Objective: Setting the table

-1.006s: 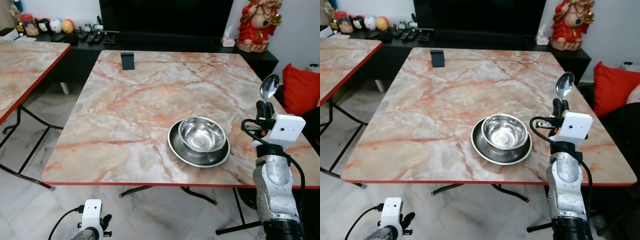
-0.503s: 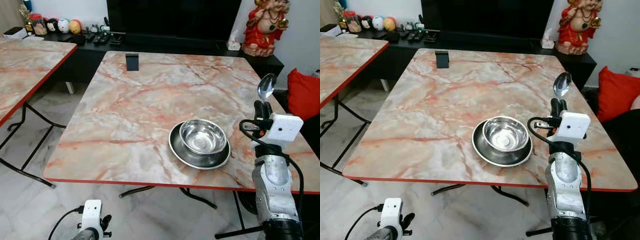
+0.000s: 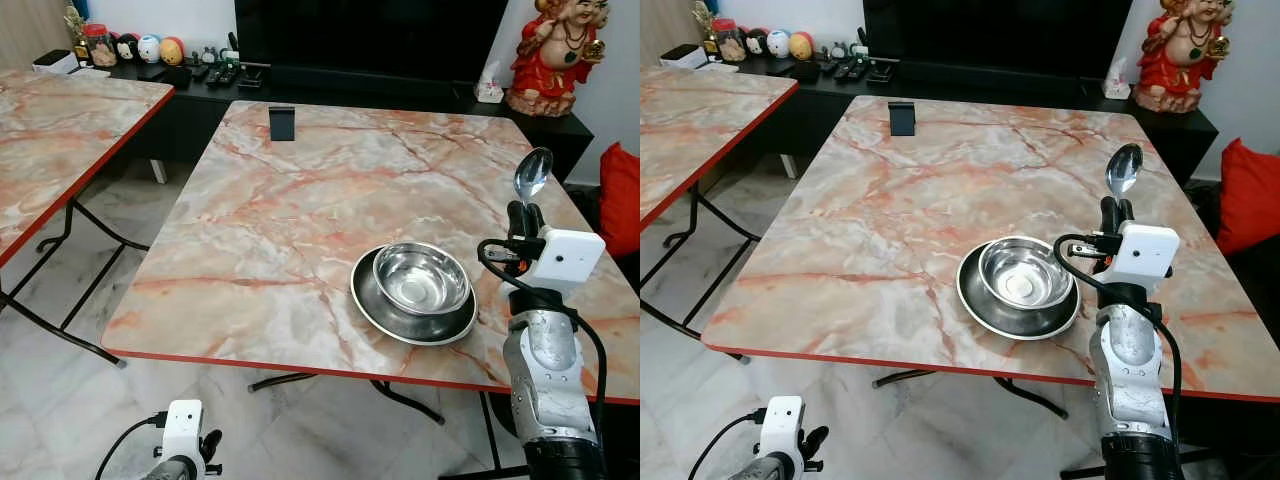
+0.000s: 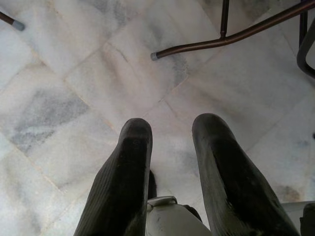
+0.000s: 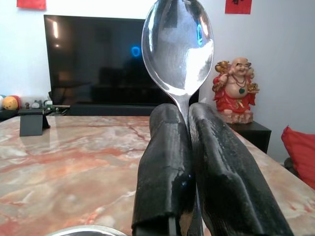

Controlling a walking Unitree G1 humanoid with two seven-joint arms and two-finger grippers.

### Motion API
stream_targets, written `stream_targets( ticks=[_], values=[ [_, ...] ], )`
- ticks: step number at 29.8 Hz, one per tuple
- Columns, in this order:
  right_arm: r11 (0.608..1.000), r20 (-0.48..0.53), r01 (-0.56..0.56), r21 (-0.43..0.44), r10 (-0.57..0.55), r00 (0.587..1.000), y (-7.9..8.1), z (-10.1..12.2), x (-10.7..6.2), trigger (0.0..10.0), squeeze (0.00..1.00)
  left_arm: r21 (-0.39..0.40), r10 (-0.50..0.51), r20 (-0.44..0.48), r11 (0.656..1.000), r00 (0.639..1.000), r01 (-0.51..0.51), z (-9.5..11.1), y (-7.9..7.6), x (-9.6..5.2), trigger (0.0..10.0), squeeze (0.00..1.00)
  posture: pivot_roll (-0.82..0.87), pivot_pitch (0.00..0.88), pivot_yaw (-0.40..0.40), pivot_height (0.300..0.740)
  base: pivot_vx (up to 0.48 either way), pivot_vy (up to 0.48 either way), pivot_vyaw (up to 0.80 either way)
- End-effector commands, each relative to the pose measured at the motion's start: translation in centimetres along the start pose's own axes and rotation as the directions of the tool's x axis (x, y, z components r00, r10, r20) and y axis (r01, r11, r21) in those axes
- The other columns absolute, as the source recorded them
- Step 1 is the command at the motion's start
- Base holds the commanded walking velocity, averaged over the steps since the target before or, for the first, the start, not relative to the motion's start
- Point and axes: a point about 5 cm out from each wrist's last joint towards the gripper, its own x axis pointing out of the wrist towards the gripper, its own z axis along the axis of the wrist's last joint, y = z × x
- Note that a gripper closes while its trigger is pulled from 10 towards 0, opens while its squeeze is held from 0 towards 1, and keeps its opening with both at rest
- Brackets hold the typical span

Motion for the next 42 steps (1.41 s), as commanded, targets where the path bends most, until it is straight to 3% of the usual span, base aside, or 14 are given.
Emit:
stream_targets(
  ticks=[1, 22, 26, 28, 31, 36, 42],
  values=[
    [1.0, 0.004, 0.013, -0.005, -0.013, 1.0, -0.3, 0.1, 0.2, 10.0, 0.0, -0.003, -0.002, -0.013, 1.0, 1.0, 0.002, -0.5, -0.1, -0.1, 10.0, 0.0, 0.01, 0.0, -0.05, 0.727, 0.0, -0.337, 0.0],
    [1.0, -0.011, 0.016, -0.01, -0.017, 1.0, -0.4, -0.2, 0.1, 10.0, 0.0, -0.027, -0.001, -0.018, 1.0, 1.0, 0.001, -0.5, -0.1, -0.1, 10.0, 0.0, 0.01, 0.0, -0.051, 0.727, 0.0, -0.047, 0.0],
    [0.996, -0.083, 0.085, -0.022, -0.087, 0.993, -1.4, -1.0, 0.0, 10.0, 0.0, -0.024, -0.007, -0.026, 1.0, 1.0, 0.006, -0.6, 0.0, -0.1, 10.0, 0.0, 0.01, 0.0, -0.05, 0.727, 0.0, 0.0, 0.0],
    [0.984, -0.156, 0.173, -0.046, -0.178, 0.972, -2.8, -2.0, -0.3, 10.0, 0.0, -0.02, -0.008, -0.023, 1.0, 1.0, 0.007, -0.5, 0.2, -0.1, 10.0, 0.0, 0.01, 0.0, -0.05, 0.727, 0.0, 0.0, 0.0],
    [0.972, -0.174, 0.234, -0.018, -0.233, 0.957, -4.0, -2.2, -0.6, 10.0, 0.0, -0.014, -0.003, -0.023, 1.0, 1.0, 0.003, -0.5, 0.8, -0.3, 10.0, 0.0, 0.01, 0.0, -0.048, 0.727, 0.0, 0.0, 0.0],
    [0.965, -0.189, 0.258, -0.049, -0.263, 0.946, -4.6, -2.3, -0.8, 10.0, 0.0, -0.003, 0.006, -0.029, 1.0, 1.0, -0.006, -0.7, 1.4, -0.4, 10.0, 0.0, 0.01, 0.0, -0.044, 0.727, 0.0, 0.0, 0.0],
    [0.968, -0.199, 0.25, -0.029, -0.251, 0.947, -3.9, -2.3, -0.5, 10.0, 0.0, 0.007, 0.012, -0.036, 1.0, 0.999, -0.012, -0.8, 1.4, -0.4, 10.0, 0.0, 0.01, 0.0, -0.041, 0.727, 0.0, 0.0, 0.0]
  ],
)
